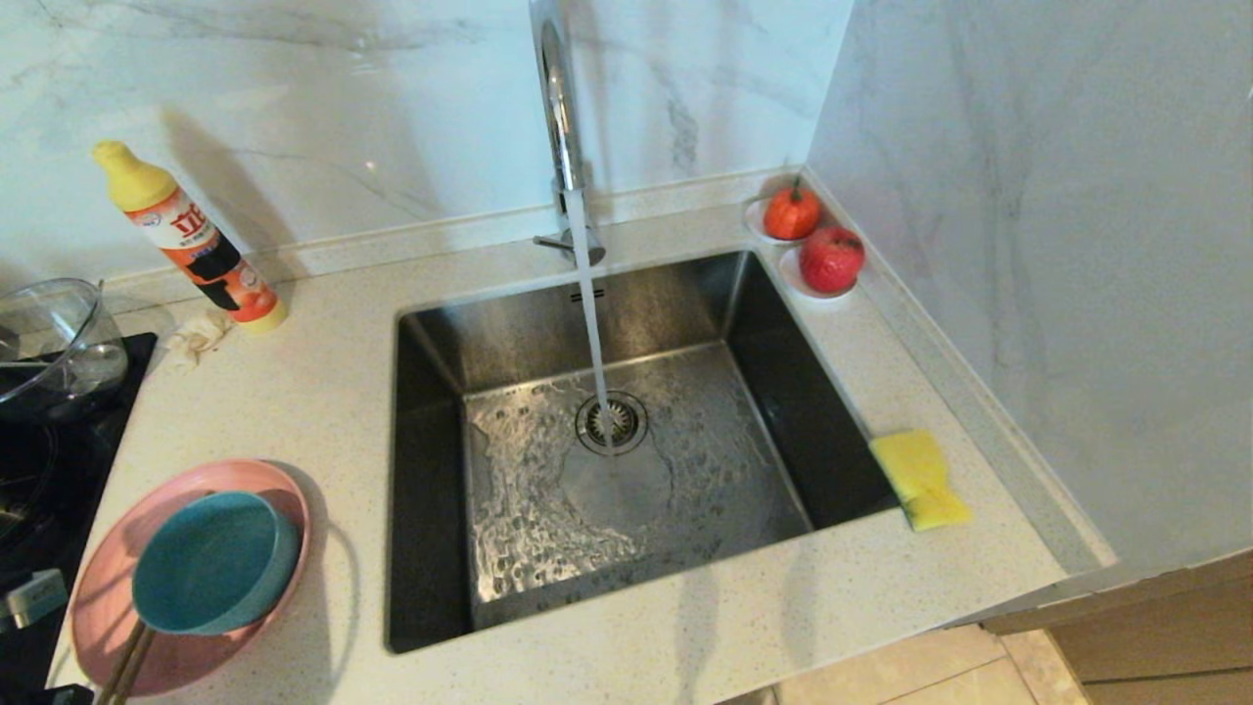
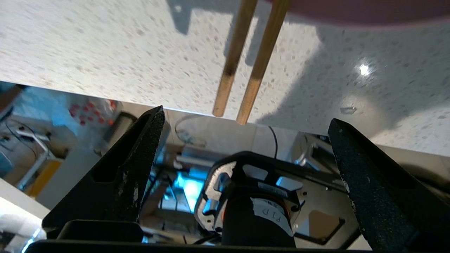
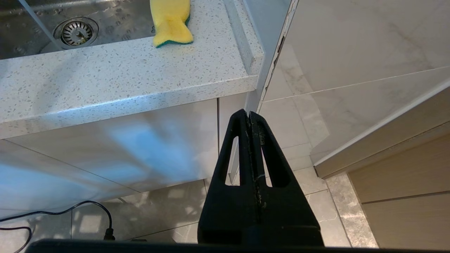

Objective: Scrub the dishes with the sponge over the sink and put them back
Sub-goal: Rinse the chopsticks

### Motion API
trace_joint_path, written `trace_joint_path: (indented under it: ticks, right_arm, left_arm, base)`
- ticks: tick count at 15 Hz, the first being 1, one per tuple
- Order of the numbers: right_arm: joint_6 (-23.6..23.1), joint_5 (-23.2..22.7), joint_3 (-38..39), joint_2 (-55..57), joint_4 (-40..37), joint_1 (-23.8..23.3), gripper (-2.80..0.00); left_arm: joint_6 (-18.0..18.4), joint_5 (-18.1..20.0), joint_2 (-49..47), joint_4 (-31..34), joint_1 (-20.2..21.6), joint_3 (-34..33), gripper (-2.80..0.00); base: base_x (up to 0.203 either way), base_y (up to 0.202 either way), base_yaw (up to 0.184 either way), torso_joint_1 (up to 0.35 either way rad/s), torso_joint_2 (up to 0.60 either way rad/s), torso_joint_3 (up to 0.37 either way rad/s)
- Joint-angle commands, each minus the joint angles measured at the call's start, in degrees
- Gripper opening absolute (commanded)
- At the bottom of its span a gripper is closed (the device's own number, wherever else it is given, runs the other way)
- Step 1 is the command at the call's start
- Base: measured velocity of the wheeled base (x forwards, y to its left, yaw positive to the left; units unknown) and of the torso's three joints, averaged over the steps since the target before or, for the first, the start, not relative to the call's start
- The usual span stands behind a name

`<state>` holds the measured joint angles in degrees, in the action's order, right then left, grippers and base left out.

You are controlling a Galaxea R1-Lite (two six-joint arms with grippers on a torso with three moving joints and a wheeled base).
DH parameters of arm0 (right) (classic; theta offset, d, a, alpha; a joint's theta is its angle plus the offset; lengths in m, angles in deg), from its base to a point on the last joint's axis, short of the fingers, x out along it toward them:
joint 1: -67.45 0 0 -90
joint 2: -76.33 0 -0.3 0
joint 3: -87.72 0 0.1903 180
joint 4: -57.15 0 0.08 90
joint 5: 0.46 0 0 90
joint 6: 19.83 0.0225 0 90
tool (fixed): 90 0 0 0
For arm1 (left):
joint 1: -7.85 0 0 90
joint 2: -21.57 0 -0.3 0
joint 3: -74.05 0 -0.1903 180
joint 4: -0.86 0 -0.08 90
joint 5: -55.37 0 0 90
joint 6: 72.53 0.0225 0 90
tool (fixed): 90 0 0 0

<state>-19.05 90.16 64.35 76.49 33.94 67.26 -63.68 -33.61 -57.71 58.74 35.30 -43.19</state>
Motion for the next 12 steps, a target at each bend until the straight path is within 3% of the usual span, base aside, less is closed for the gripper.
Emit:
trace_joint_path:
  ticks: [1, 12]
  right_arm:
    - [0.0, 0.0, 0.0, 0.0, 0.0, 0.0, -2.80]
    - [0.0, 0.0, 0.0, 0.0, 0.0, 0.0, -2.80]
  left_arm:
    - [-0.1, 0.5, -2.6, 0.0, 0.1, -0.4, 0.00]
    - [-3.2, 3.9, -6.9, -1.4, 0.1, 1.2, 0.00]
  base:
    - [0.000, 0.000, 0.000, 0.000, 0.00, 0.000]
    - [0.000, 0.000, 0.000, 0.000, 0.00, 0.000]
